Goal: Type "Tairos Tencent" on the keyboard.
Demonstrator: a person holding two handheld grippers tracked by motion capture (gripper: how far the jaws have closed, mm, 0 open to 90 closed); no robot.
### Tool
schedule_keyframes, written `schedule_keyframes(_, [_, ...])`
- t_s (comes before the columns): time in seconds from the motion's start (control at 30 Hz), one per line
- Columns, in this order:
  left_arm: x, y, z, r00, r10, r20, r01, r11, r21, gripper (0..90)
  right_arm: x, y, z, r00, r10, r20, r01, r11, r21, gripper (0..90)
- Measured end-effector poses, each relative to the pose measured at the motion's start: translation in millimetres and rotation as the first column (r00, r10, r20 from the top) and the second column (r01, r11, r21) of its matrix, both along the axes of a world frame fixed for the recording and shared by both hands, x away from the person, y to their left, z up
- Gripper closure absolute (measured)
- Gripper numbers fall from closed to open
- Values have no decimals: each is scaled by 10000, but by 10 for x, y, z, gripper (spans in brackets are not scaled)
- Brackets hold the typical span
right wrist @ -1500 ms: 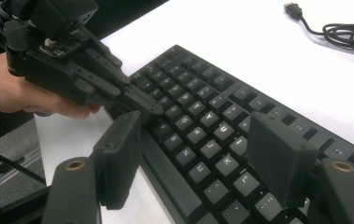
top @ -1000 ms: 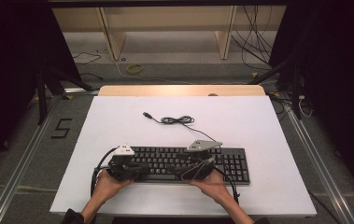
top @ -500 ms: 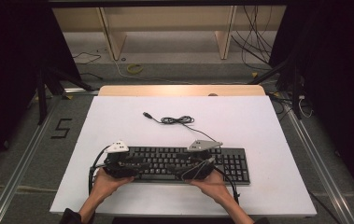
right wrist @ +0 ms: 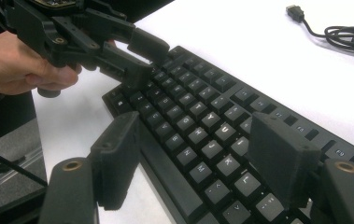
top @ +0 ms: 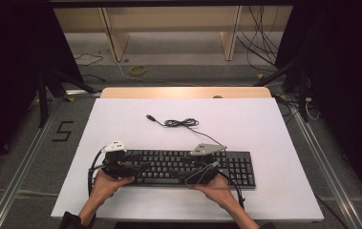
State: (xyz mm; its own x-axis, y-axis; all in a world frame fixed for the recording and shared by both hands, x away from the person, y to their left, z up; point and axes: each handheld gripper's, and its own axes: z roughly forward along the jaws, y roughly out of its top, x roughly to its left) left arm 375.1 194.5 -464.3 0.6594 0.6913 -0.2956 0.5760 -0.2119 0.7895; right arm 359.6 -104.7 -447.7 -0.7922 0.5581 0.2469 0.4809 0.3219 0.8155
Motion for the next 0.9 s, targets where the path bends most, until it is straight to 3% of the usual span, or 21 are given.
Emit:
schedule_keyframes(0.47, [82,11,-9,9996,257,-149,-256,9996,88,339,-5,5,-2,10000,13,-7,-13,10000,5,346])
schedule_keyframes(0.9, [152,44,-23,9982,434,-418,-419,9985,352,463,-11,16,-11,10000,79,20,-79,10000,-3,345])
